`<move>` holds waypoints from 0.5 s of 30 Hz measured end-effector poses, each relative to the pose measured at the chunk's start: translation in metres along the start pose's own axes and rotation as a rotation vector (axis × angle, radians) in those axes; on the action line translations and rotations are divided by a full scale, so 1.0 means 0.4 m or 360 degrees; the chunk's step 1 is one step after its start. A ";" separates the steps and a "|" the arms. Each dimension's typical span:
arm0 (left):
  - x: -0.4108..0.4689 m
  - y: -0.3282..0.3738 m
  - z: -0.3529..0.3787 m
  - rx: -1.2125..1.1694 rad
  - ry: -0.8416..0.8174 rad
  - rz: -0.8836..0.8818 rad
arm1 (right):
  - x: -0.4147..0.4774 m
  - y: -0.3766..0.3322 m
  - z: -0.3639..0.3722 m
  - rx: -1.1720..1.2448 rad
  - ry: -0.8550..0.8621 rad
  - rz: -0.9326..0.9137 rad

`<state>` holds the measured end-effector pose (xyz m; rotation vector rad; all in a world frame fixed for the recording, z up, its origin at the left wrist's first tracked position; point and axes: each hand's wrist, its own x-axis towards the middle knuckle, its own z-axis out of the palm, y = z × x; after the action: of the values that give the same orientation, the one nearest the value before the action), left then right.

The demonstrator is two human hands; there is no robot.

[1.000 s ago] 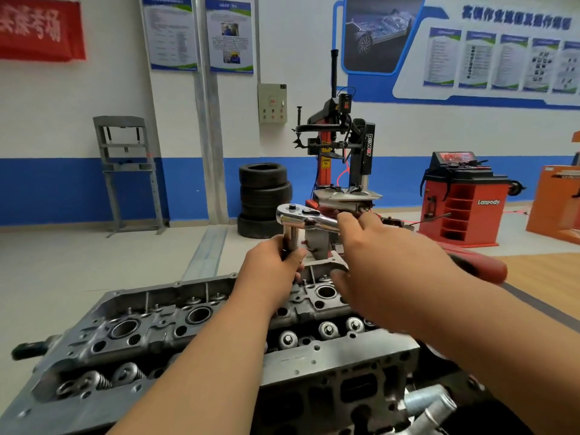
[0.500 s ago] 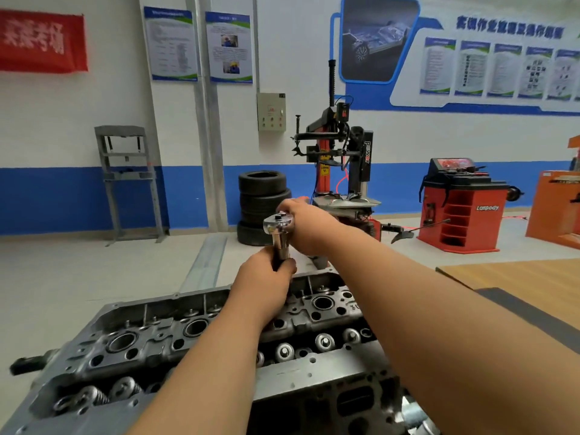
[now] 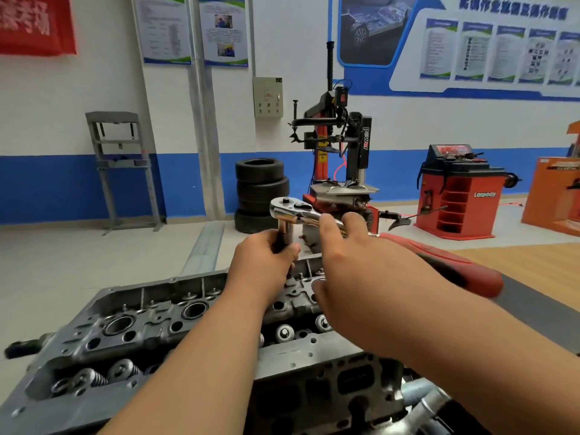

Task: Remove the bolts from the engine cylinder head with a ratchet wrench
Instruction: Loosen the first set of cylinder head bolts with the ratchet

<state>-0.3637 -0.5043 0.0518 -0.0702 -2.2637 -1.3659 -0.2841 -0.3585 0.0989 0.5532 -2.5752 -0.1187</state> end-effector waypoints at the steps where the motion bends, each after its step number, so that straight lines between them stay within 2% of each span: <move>1: 0.001 -0.001 0.000 -0.0014 0.0002 0.0000 | 0.017 0.000 -0.003 0.0004 -0.0022 0.0056; 6: 0.008 -0.002 -0.001 0.0044 -0.0023 -0.0023 | 0.187 0.074 0.051 0.0262 -0.0119 0.0299; 9: 0.008 -0.002 -0.002 0.0122 -0.0074 -0.0027 | 0.315 0.071 0.092 0.0649 -0.0255 0.0203; 13: 0.006 0.001 -0.011 0.0190 -0.0143 -0.0080 | 0.373 0.021 0.107 0.0915 -0.0270 0.0029; 15: 0.002 0.005 -0.011 0.0177 -0.0137 -0.0071 | 0.345 0.030 0.114 0.0943 -0.0236 0.0071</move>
<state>-0.3620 -0.5071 0.0555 -0.0421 -2.4219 -1.2795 -0.4203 -0.4046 0.1241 0.7128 -2.7530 0.6606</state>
